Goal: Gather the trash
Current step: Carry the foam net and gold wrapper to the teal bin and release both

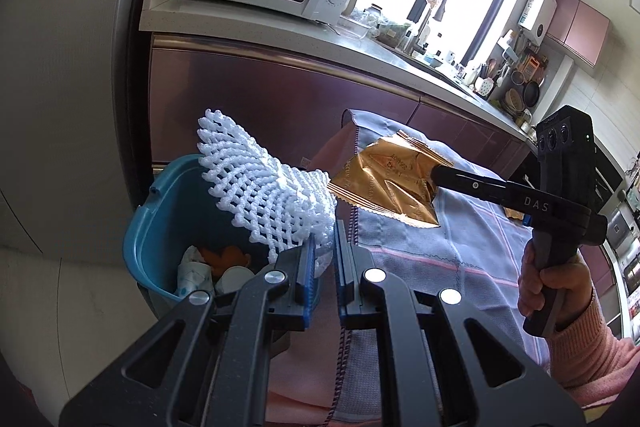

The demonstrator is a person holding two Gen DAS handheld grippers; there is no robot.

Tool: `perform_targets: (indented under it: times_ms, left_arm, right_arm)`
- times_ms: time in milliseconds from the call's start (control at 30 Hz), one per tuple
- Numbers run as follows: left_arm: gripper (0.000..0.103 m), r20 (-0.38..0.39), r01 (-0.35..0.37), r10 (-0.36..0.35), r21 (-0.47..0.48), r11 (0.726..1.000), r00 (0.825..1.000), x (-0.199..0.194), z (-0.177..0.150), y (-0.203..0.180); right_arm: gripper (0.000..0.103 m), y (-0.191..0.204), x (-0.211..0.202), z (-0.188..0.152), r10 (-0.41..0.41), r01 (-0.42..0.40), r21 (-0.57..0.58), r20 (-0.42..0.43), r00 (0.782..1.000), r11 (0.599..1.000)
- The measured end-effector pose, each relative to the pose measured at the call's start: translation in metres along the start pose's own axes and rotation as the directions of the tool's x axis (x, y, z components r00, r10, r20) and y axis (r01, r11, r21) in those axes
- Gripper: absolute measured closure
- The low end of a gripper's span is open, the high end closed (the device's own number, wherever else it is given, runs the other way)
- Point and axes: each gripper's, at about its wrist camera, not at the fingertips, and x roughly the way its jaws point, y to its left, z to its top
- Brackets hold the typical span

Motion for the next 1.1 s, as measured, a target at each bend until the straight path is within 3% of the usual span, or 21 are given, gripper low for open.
perform_targets:
  times_ms: [1100]
  left_arm:
    - [0.093, -0.14, -0.118, 0.111, -0.04, 0.992, 0.984, 0.072, -0.013, 0.042]
  right_arm:
    - [0.09, 0.015, 0.097, 0.01, -0.103, 0.091, -0.07, -0.183, 0.978, 0.993]
